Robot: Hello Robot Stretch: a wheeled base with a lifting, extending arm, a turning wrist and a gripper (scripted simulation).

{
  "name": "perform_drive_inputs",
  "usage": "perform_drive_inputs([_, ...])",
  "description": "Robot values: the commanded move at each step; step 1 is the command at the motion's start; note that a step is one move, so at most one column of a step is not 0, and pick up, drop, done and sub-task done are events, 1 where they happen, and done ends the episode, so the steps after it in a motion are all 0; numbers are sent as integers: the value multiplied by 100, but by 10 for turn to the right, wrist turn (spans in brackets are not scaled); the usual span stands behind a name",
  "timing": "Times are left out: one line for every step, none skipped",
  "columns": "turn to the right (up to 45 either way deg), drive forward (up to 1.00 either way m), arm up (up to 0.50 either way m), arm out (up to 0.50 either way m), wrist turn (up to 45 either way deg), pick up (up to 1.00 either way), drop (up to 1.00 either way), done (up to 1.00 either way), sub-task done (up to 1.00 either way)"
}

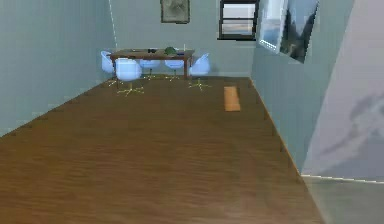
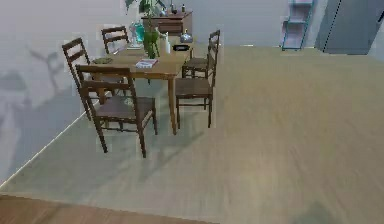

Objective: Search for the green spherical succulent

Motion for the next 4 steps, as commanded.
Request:
perform_drive_inputs([0,100,0,0,0,0,0,0,0])
perform_drive_inputs([0,100,0,0,0,0,0,0,0])
perform_drive_inputs([-30,0,0,0,0,0,0,0,0])
perform_drive_inputs([0,100,0,0,0,0,0,0,0])
